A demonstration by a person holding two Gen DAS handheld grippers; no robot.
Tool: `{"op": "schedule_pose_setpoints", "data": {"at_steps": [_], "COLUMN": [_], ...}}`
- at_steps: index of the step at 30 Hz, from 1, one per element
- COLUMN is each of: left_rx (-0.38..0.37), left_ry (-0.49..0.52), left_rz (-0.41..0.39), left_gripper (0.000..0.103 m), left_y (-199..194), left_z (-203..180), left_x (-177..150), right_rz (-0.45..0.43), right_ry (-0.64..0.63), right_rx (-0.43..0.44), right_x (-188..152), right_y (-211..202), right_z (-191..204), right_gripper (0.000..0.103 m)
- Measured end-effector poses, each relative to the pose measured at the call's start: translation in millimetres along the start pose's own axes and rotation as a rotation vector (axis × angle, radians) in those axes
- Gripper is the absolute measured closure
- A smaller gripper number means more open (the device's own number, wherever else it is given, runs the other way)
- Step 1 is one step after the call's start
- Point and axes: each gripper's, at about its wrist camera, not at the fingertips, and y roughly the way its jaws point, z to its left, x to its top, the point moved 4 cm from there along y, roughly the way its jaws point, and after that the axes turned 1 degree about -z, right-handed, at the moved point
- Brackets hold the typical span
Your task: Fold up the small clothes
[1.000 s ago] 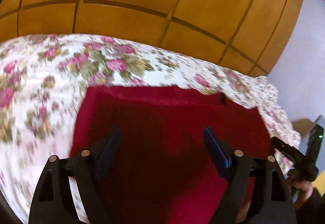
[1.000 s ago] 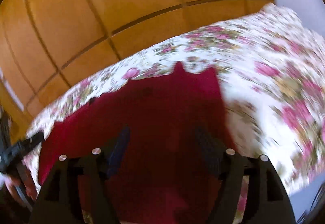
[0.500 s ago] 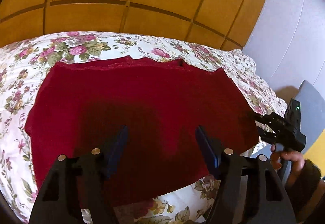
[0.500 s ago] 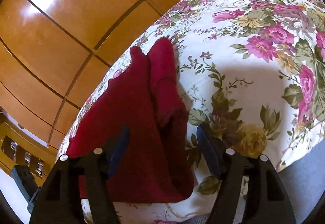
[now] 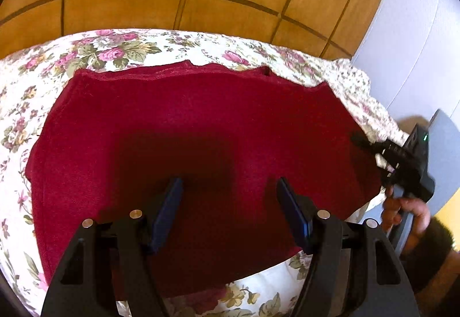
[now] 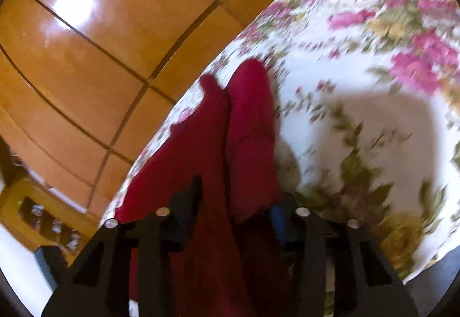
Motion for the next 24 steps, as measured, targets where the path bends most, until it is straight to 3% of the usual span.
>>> {"op": "schedule_pose_setpoints", "data": {"at_steps": [5, 10, 13, 24], "left_rx": [-0.013, 0.064, 0.118, 0.293], "left_ry": [-0.044, -0.055, -0.088, -0.353], "left_rz": [-0.005, -0.049, -0.081, -0.144], "left_gripper": [0.036, 0.023, 0.022, 0.017], "left_y": [-4.7, -19.9, -31.4, -72.7], "left_z": [4.4, 20.3, 40.9, 145.1], "left_x": [8.1, 21.7, 31.4, 35.6], "right_rz": [0.023, 0.057, 0.048, 0.025], "right_ry": [0.021, 0.087, 0.131, -0.004], "right_rx": [-0.009, -0.037, -0.017, 0.007], "right_x": [3.3, 13.5, 23.0, 42.3], "right_y": [2.3, -0.5, -8.1, -13.1], "right_z": [-1.9, 14.0, 30.6, 157.8], "right_gripper": [0.074, 0.077, 0.078, 0.078]}}
